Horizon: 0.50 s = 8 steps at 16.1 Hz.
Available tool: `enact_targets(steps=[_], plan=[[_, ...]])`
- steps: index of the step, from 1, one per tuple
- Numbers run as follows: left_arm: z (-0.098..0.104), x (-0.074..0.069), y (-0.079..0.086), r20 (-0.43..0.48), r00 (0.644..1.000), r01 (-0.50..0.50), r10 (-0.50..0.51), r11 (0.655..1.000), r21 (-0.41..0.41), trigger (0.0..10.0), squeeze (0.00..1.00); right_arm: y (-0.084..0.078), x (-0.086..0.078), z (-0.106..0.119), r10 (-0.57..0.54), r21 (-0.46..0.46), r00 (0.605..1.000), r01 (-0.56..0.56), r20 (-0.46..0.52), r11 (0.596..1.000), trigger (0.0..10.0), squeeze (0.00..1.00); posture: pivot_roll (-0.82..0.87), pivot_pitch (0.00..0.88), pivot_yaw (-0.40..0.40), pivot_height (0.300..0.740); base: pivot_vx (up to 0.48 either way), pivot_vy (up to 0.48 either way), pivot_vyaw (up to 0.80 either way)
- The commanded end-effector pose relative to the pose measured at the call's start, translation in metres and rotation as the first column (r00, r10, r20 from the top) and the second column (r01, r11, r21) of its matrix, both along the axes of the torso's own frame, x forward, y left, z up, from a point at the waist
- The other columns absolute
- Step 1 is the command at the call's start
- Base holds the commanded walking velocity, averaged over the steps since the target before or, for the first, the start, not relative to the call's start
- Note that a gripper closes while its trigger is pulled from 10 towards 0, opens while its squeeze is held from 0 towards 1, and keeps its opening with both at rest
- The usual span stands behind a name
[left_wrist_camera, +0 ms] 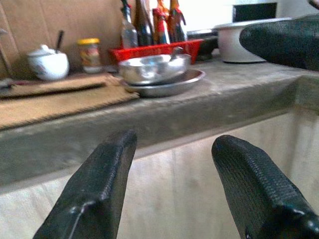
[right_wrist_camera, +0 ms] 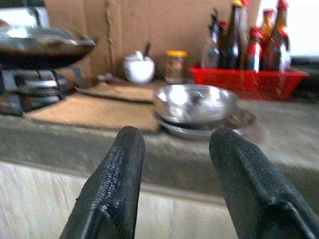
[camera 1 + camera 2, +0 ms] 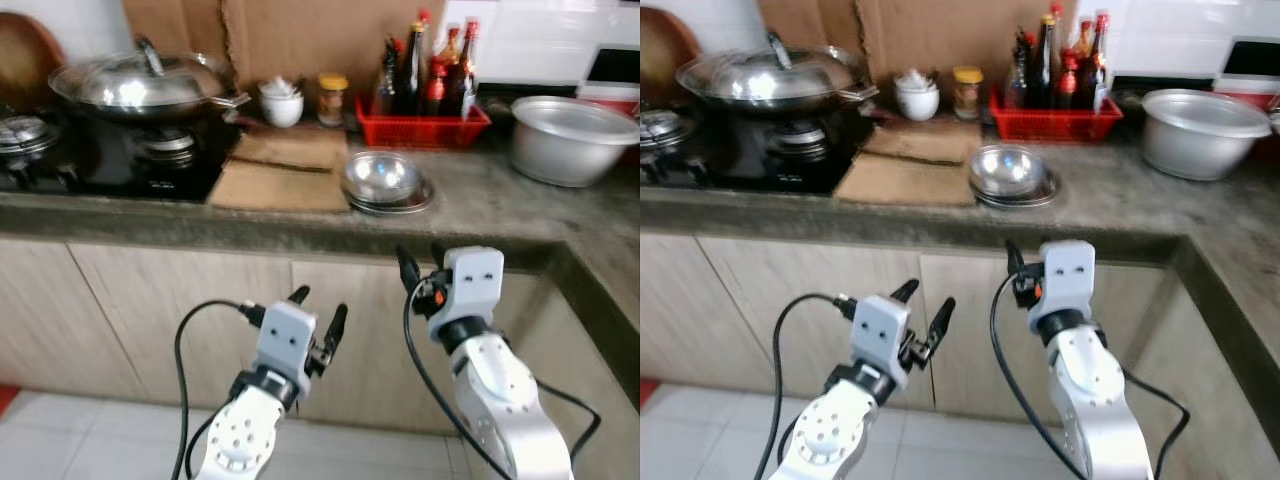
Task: Kitchen organization
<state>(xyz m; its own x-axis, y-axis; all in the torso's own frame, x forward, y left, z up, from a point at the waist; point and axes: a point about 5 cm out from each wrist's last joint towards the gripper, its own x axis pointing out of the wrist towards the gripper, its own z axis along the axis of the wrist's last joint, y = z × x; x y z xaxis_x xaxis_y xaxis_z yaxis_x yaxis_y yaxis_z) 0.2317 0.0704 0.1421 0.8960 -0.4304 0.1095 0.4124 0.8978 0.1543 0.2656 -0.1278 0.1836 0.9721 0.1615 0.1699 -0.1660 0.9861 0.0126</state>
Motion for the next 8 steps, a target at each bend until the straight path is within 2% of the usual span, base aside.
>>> enact_targets(steps=[1, 8], plan=[[0.0011, 0.0006, 0.0052, 0.013, 1.000, -0.012, 0.012, 1.000, 0.010, 10.0, 0.00, 0.0048, -0.0005, 0.0022, 0.015, 0.002, 1.000, -0.015, 0.011, 1.000, 10.0, 0.00, 0.08, 0.000, -0.053, 0.740, 0.341, 0.000, 0.00], [0.0005, 0.0004, 0.0047, 0.012, 1.000, -0.006, 0.006, 1.000, 0.012, 10.0, 0.00, 0.0047, 0.0012, 0.0037, 0.005, 0.003, 1.000, -0.005, 0.025, 1.000, 10.0, 0.00, 0.08, 0.000, -0.051, 0.740, 0.339, 0.000, 0.00]])
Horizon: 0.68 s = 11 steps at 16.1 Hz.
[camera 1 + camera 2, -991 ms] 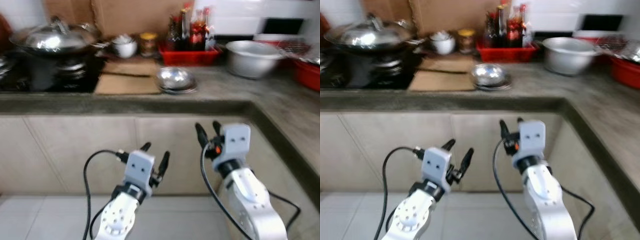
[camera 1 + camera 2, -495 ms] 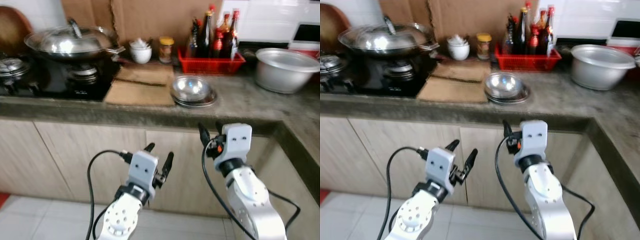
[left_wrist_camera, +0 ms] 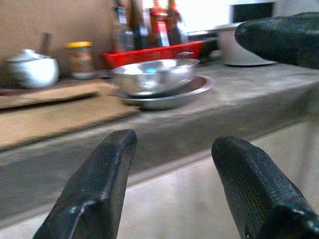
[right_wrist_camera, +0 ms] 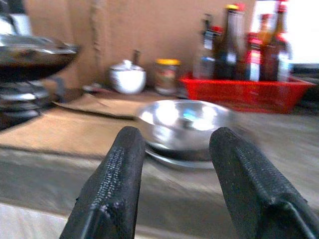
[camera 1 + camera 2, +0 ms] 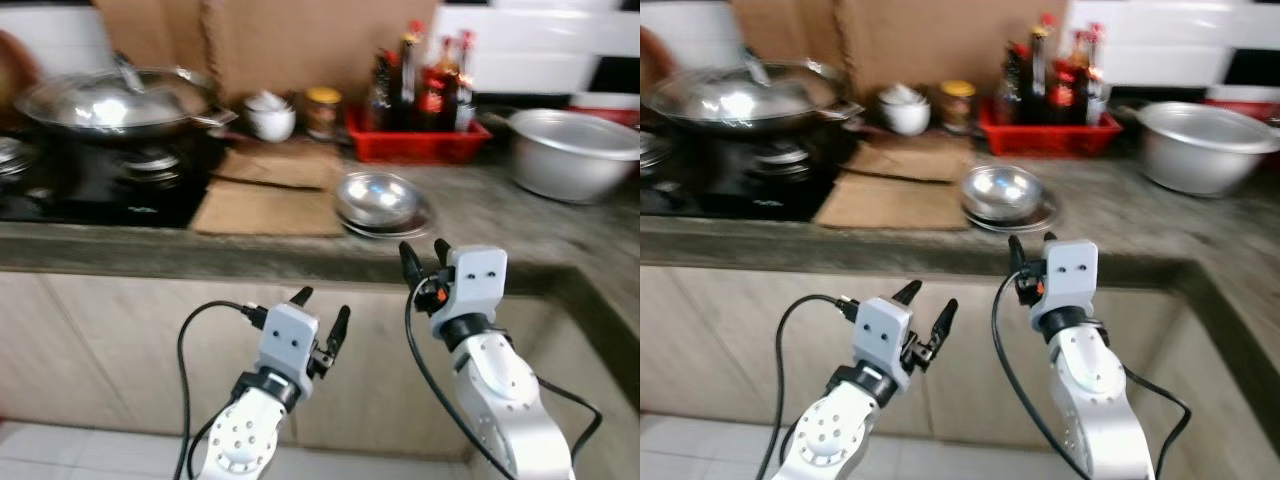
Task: Kitchen organization
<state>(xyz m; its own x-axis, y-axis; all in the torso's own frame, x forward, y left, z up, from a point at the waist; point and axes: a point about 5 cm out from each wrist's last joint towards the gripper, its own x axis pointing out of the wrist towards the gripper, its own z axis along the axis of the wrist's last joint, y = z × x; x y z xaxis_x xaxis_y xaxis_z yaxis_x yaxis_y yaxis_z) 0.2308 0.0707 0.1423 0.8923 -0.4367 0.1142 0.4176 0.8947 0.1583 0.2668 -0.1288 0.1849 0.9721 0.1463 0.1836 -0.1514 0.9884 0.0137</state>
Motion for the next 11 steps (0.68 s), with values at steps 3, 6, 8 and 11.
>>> enact_targets(steps=[3, 6, 8, 11], plan=[[0.000, 0.001, 0.005, 0.003, 1.000, -0.016, 0.016, 1.000, 0.009, 10.0, 0.00, 0.006, 0.000, 0.003, 0.019, -0.001, 1.000, -0.019, 0.018, 1.000, 10.0, 0.00, 0.08, 0.000, -0.052, 0.740, 0.338, 0.000, -0.53], [0.000, 0.001, 0.006, -0.003, 0.999, -0.037, 0.037, 0.999, -0.005, 10.0, 0.00, 0.008, 0.003, 0.005, 0.037, -0.002, 0.999, -0.037, 0.021, 0.999, 10.0, 0.00, 0.08, 0.000, -0.058, 0.740, 0.000, 0.000, 0.00], [-0.001, 0.000, 0.005, -0.008, 0.999, -0.032, 0.032, 0.999, -0.002, 10.0, 0.00, 0.010, 0.006, 0.007, 0.056, 0.000, 0.998, -0.056, 0.031, 0.998, 10.0, 0.78, 0.08, 0.000, -0.057, 0.740, 0.000, 0.000, 0.00], [0.000, -0.001, 0.004, -0.008, 1.000, -0.027, 0.027, 1.000, -0.003, 10.0, 0.00, 0.014, 0.011, 0.012, 0.080, 0.005, 0.995, -0.080, 0.061, 0.997, 10.0, 1.00, 0.08, 0.000, -0.059, 0.740, 0.000, 0.000, 0.00]])
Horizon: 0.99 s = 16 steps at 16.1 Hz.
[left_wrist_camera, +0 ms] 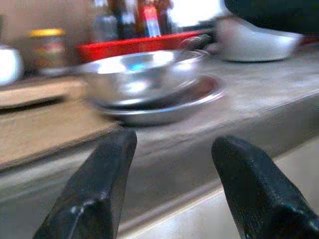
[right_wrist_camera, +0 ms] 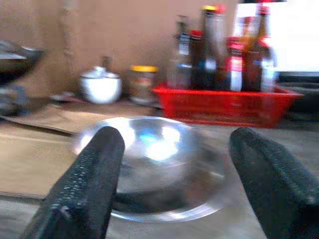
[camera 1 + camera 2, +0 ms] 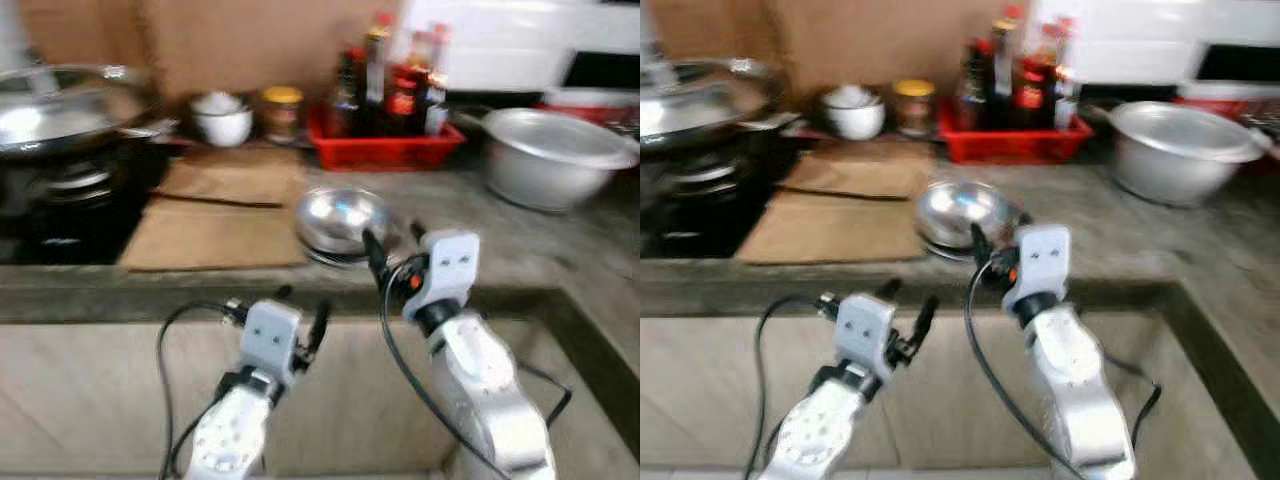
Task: Kitchen organization
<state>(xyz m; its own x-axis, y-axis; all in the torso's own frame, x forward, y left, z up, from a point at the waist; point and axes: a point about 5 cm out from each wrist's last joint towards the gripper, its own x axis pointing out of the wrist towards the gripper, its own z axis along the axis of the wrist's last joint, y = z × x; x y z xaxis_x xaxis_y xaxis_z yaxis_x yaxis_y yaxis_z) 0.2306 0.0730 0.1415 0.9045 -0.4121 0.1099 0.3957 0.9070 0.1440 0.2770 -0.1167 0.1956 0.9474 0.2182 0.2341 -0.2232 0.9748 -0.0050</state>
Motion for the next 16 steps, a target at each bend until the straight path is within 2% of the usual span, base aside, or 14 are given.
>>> enact_targets(steps=[1, 3, 4, 10, 16], plan=[[0.001, -0.002, 0.001, 0.000, 1.000, -0.001, 0.001, 1.000, 0.006, 10.0, 0.00, 0.003, 0.003, 0.003, 0.019, 0.009, 1.000, -0.019, 0.019, 1.000, 10.0, 1.00, 0.09, 0.000, -0.061, 0.740, 0.000, 0.000, 0.00], [0.000, -0.003, 0.001, -0.004, 1.000, 0.000, 0.000, 1.000, 0.002, 10.0, 0.00, 0.007, 0.007, 0.006, 0.038, 0.009, 0.999, -0.038, 0.026, 0.999, 10.0, 1.00, 0.09, 0.000, -0.062, 0.740, 0.000, 0.000, 0.00], [0.000, -0.004, 0.001, -0.004, 1.000, 0.000, 0.000, 1.000, 0.000, 10.0, 0.00, 0.011, 0.009, 0.007, 0.059, 0.004, 0.998, -0.059, 0.031, 0.998, 10.0, 0.00, 0.08, 0.002, -0.062, 0.740, 0.000, 0.000, 0.00], [0.002, -0.007, 0.004, 0.000, 1.000, -0.018, 0.018, 1.000, -0.002, 10.0, 0.00, 0.022, 0.028, 0.003, 0.066, 0.001, 0.998, -0.066, 0.018, 0.998, 10.0, 0.00, 0.10, 0.029, -0.076, 0.740, 0.000, 0.000, 0.00], [0.001, -0.012, 0.002, -0.012, 1.000, -0.015, 0.015, 1.000, -0.005, 10.0, 0.00, 0.027, 0.038, 0.006, 0.068, 0.003, 0.997, -0.068, 0.031, 0.998, 10.0, 0.00, 0.10, 0.040, -0.086, 0.740, 0.000, 0.000, 0.00]])
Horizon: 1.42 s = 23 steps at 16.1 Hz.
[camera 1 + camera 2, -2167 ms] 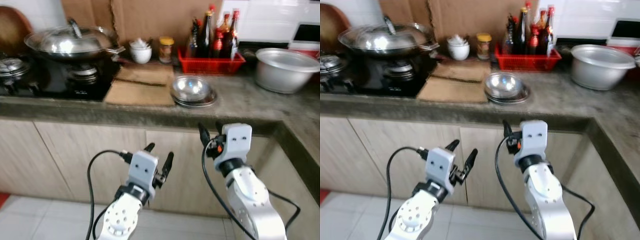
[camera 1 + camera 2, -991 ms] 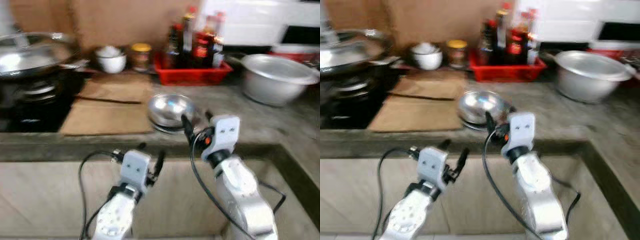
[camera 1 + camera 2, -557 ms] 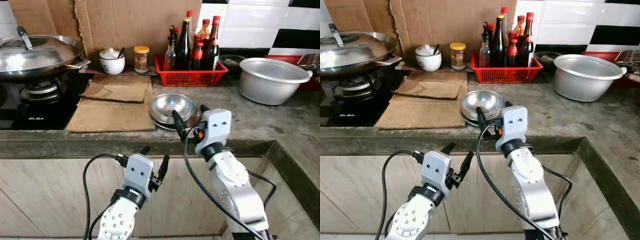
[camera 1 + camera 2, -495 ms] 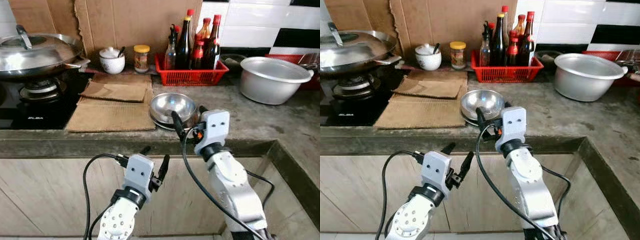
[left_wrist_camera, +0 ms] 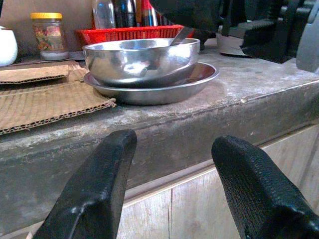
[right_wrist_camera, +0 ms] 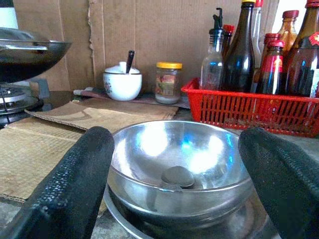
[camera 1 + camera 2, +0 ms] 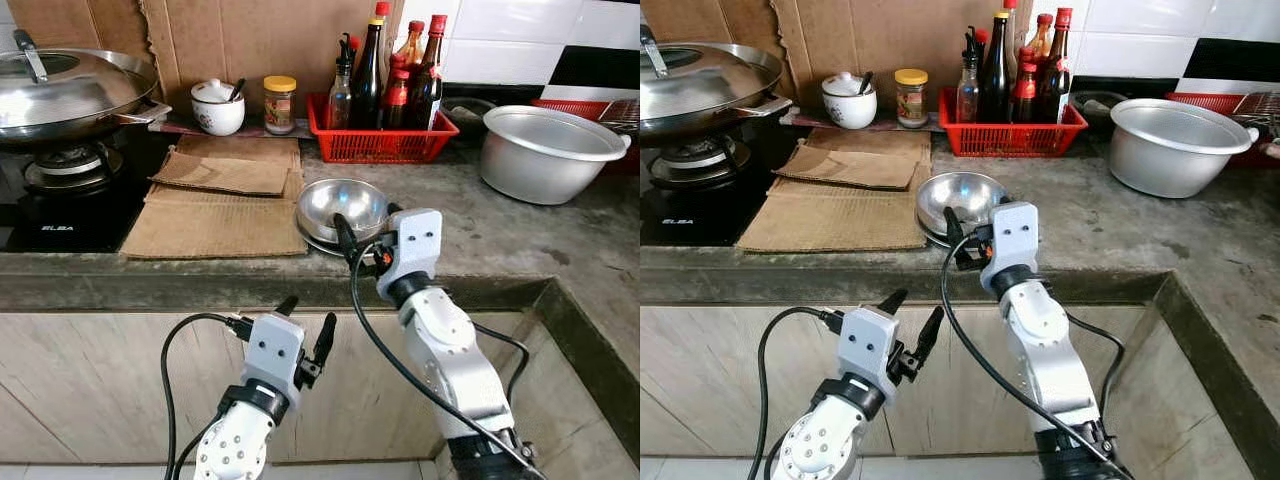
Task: Kitchen organization
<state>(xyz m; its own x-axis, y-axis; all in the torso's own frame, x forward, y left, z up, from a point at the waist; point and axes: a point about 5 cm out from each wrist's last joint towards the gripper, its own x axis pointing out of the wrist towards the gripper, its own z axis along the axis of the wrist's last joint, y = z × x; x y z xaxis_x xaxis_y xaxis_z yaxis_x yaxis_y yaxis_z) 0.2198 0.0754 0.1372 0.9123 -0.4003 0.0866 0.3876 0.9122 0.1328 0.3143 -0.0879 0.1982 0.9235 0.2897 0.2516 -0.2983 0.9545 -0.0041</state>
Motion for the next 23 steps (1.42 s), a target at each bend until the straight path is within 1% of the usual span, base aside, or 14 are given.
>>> enact_targets(steps=[1, 9, 13, 14, 15, 23], plan=[[0.006, -0.001, -0.001, 0.016, 1.000, -0.002, 0.002, 1.000, -0.004, 10.0, 0.00, 0.001, 0.003, 0.001, -0.008, -0.007, 1.000, 0.008, 0.009, 1.000, 10.0, 0.00, 0.11, 0.040, -0.089, 0.740, 0.000, 0.000, 0.00], [0.005, -0.002, -0.001, 0.016, 1.000, -0.004, 0.004, 1.000, -0.002, 10.0, 0.00, 0.007, 0.017, -0.002, -0.017, -0.023, 1.000, 0.017, 0.003, 1.000, 10.0, 0.00, 0.11, 0.027, -0.098, 0.740, 0.000, 0.000, 0.00], [0.005, -0.002, -0.002, 0.018, 1.000, 0.000, 0.000, 1.000, -0.002, 10.0, 0.00, 0.008, 0.018, -0.005, -0.012, -0.030, 1.000, 0.012, -0.001, 0.999, 10.0, 0.00, 0.11, 0.024, -0.096, 0.740, 0.000, 0.000, 0.00], [0.005, -0.002, -0.002, 0.018, 1.000, 0.001, -0.001, 1.000, -0.002, 10.0, 0.00, 0.009, 0.019, -0.005, -0.009, -0.031, 1.000, 0.009, -0.005, 0.999, 4.6, 0.00, 0.11, 0.022, -0.099, 0.740, 0.000, 0.000, 0.00], [0.005, -0.001, -0.002, 0.019, 1.000, 0.001, -0.001, 1.000, -0.002, 10.0, 0.00, 0.009, 0.020, -0.007, -0.005, -0.034, 1.000, 0.004, -0.010, 0.999, 0.0, 0.00, 0.11, 0.021, -0.099, 0.740, 0.000, 0.000, 0.00], [0.006, 0.000, -0.003, 0.020, 1.000, 0.000, 0.000, 1.000, -0.006, 10.0, 0.00, 0.006, 0.027, 0.003, -0.027, -0.028, 0.999, 0.028, 0.020, 0.999, 0.0, 0.00, 0.10, 0.032, -0.099, 0.740, 0.000, 0.000, 0.00]])
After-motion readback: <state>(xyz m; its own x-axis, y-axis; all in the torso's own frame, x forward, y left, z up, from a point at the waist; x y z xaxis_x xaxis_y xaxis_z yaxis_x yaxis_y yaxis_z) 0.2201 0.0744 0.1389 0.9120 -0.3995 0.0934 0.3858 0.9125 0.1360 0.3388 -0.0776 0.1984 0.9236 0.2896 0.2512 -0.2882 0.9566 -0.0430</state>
